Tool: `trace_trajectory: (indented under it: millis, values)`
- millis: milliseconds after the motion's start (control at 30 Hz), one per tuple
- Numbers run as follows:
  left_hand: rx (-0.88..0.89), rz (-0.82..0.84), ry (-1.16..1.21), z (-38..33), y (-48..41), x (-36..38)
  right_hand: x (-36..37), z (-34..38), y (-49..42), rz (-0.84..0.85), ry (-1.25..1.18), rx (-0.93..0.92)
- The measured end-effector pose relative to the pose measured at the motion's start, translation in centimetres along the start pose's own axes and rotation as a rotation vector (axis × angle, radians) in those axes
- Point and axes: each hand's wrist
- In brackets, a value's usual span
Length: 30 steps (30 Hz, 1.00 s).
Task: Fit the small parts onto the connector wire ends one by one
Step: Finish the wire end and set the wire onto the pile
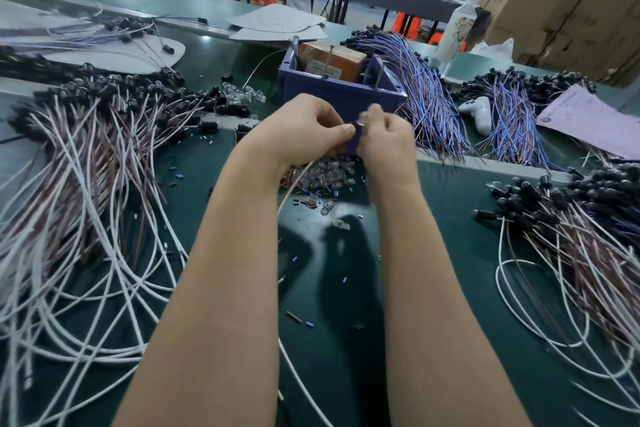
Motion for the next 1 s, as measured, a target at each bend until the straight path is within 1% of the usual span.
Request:
trace_trajectory:
  millis: [33, 67, 100, 167, 233, 367, 400, 467, 500, 533, 633, 700, 733, 833, 867, 933, 1000]
  values:
    - [0.000, 0.025, 0.026, 0.1, 0.1, -0.1, -0.6, -0.5, -0.3, -0.022, 0.012, 0.064]
    - [0.005, 0.015, 0.046, 0.2, 0.1, -0.2, -1.1, -0.9, -0.4, -0.001, 0.111, 0.090]
    - [0.013, -0.017, 0.058, 0.2, 0.0, -0.3, -1.4, -1.2, -0.3, 0.074, 0.249, 0.094]
    - [0.017, -0.083, 0.059, 0.3, -0.2, -0.2, -1.5, -1.4, 0.2, 0.315, 0.505, 0.107]
    - [0.003, -0.104, 0.040, 0.3, -0.3, -0.1, -1.1, -1.2, 0.7, 0.511, 0.647, 0.126]
    - [0.011, -0.108, 0.069, 0.3, -0.2, -0.3, -1.3, 0.2, 0.8, 0.648, 0.708, 0.074]
    - [0.013, -0.108, 0.077, 0.3, -0.2, -0.4, -1.3, 0.6, 0.9, 0.712, 0.735, 0.075]
    - [0.014, -0.096, 0.090, 0.2, -0.1, -0.3, -0.9, 1.2, 1.6, 0.869, 0.774, 0.144]
    - [0.013, -0.089, 0.096, 0.2, 0.0, -0.3, -0.7, 1.3, 1.9, 0.919, 0.779, 0.175]
    - [0.013, -0.084, 0.103, 0.2, 0.0, -0.2, -0.4, 1.2, 2.1, 0.933, 0.784, 0.181]
    - [0.025, -0.079, 0.124, 0.2, 0.2, -0.4, -0.2, 0.9, 2.0, 0.873, 0.803, 0.129]
    - [0.025, -0.076, 0.133, 0.3, 0.3, -0.5, -0.6, 0.6, 1.4, 0.754, 0.758, 0.093]
    - [0.023, -0.075, 0.139, 0.3, 0.4, -0.5, -0.9, 0.6, 1.1, 0.666, 0.687, 0.066]
    - [0.026, -0.087, 0.151, 0.4, 0.4, -0.6, -2.3, 1.4, 0.3, 0.365, 0.370, -0.063]
    - [0.029, -0.093, 0.150, 0.5, 0.4, -0.6, -2.7, 1.8, 0.1, 0.298, 0.280, -0.113]
    - [0.033, -0.099, 0.146, 0.4, 0.5, -0.6, -3.2, 2.6, -0.1, 0.248, 0.147, -0.184]
    - [0.040, -0.102, 0.148, 0.4, 0.5, -0.6, -3.3, 3.1, 0.1, 0.245, 0.096, -0.219]
Point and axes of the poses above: each hand's wrist, its own y-axis away from the middle knuckle, its own x-axis out of the palm, z = x × y, and after that the axes turned 8 degrees about -x, right-handed
